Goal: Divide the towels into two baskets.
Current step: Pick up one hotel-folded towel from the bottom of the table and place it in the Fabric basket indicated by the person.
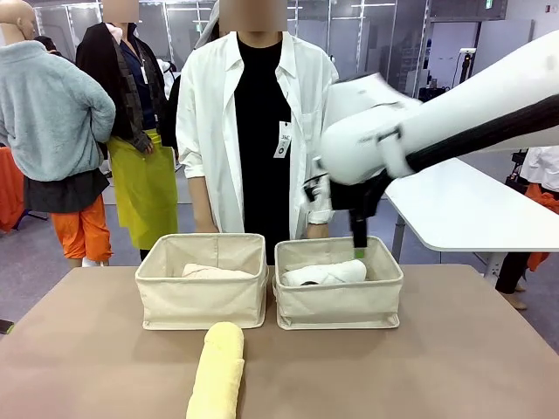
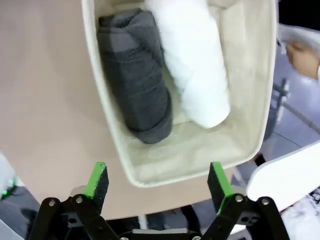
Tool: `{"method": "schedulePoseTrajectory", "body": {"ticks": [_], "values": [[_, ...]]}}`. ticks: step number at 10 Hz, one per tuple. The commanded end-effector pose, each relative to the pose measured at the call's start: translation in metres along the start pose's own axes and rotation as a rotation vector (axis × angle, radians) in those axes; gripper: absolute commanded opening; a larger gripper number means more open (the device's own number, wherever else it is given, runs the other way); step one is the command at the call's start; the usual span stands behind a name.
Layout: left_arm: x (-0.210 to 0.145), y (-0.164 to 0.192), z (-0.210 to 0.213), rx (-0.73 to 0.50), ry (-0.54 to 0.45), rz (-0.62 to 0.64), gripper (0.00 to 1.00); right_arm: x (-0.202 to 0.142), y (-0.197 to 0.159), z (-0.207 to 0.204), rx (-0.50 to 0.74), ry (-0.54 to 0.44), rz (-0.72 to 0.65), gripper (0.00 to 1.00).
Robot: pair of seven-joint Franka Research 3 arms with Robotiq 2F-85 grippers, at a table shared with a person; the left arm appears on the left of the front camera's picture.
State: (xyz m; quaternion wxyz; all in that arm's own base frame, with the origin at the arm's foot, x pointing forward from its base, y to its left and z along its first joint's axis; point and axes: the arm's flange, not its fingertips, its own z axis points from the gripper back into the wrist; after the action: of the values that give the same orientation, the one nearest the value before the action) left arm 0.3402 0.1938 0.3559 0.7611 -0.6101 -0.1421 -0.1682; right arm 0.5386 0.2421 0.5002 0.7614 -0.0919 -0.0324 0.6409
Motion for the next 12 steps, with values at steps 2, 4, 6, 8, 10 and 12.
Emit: {"method": "schedulePoseTrajectory", "body": {"ticks": [2, 4, 6, 8, 10, 12], "values": [[-0.002, -0.002, 0.002, -0.014, -0.001, -0.012, 1.00, -0.117, 0.058, -0.013, 0.098, -0.315, -0.337, 1.00], [-0.002, -0.002, 0.002, -0.014, -0.001, -0.012, 1.00, -0.204, 0.074, -0.036, 0.242, -0.430, -0.513, 1.00], [-0.002, -0.002, 0.002, -0.014, -0.001, -0.012, 1.00, -0.276, 0.072, -0.067, 0.588, -0.715, -0.619, 1.00], [-0.002, -0.002, 0.002, -0.014, -0.001, -0.012, 1.00, -0.332, 0.066, -0.079, 0.838, -0.889, -0.683, 1.00], [-0.002, -0.002, 0.002, -0.014, -0.001, -0.012, 1.00, -0.405, 0.084, -0.097, 1.036, -1.051, -0.794, 1.00], [-0.002, -0.002, 0.002, -0.014, -0.001, -0.012, 1.00, -0.471, 0.116, -0.128, 1.127, -1.158, -0.982, 1.00]]}}
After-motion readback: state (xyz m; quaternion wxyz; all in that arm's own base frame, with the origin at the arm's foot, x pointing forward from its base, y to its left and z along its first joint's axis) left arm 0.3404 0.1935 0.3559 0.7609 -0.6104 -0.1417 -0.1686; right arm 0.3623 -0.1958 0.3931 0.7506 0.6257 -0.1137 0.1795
